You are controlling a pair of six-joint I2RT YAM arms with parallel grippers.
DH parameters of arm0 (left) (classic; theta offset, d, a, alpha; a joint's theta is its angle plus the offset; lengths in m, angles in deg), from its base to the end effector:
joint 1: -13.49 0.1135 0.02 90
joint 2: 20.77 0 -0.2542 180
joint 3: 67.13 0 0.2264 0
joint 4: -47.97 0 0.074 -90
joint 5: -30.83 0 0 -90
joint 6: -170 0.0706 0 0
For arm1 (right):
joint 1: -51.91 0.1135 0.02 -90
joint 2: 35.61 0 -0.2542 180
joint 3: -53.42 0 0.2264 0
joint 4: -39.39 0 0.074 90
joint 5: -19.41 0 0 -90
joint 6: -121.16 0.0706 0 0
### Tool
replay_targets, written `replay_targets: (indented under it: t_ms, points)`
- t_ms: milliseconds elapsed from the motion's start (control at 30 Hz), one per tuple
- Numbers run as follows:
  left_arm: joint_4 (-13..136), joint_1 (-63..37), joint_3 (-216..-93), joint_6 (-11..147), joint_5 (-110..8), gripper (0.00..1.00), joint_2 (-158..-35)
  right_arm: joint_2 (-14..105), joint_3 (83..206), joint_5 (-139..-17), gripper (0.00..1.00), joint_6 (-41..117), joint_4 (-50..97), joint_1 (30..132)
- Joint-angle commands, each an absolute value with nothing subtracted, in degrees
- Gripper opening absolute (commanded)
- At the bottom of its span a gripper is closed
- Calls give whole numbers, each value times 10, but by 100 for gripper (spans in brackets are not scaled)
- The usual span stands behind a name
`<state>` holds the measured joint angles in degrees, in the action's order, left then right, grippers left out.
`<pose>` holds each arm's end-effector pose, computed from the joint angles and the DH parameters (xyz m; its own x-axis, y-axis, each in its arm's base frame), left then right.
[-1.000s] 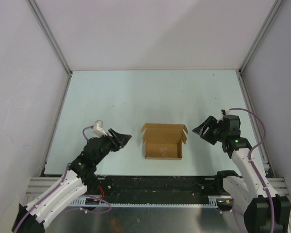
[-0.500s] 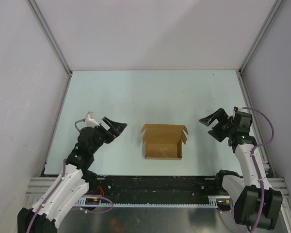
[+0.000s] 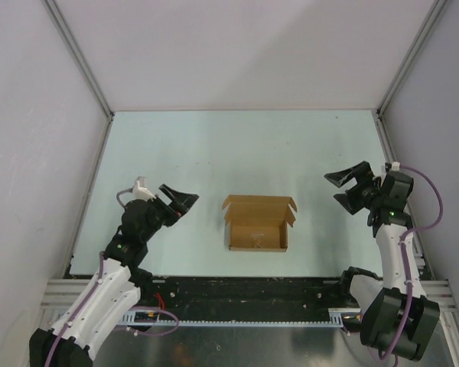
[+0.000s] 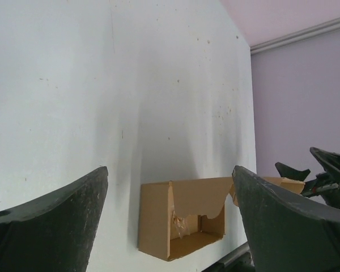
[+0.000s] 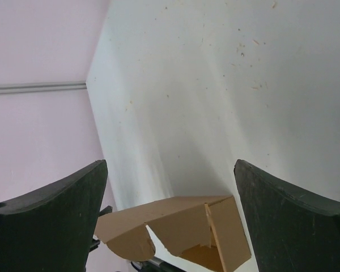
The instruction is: Fold the paper box
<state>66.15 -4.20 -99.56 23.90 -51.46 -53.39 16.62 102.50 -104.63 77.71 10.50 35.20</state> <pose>0.1581 -0.0604 0.2044 -0.5181 -0.6981 -0.4942 -0.0136 0.5845 -0.8113 0.2055 -0.0204 0.2317 -0.5064 0.7801 -0.3674 0.2202 0.5289 0.8196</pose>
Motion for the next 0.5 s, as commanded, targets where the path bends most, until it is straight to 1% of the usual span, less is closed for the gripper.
replay_targets:
  t_ms: [0, 67, 100, 167, 200, 300, 467]
  points:
    - [654, -36, -1051, 244, -487, 93, -589, 191, 1067, -1073, 100, 794, 115, 361]
    - [654, -36, -1073, 246, -438, 90, -662, 211, 1091, -1055, 100, 778, 68, 383]
    - [654, -36, -1091, 243, -423, 88, -685, 215, 1119, -1042, 100, 770, 52, 416]
    - [654, -37, -1105, 236, -400, 87, -716, 224, 1141, -993, 100, 754, 15, 450]
    - [654, -37, -1113, 228, -391, 85, -737, 224, 1148, -965, 100, 754, 7, 485]
    - [654, -41, -1127, 210, -379, 83, -755, 234, 1168, -935, 99, 767, -15, 534]
    - [654, -42, -1151, 195, -345, 82, -804, 271, 1175, -925, 93, 782, -19, 579]
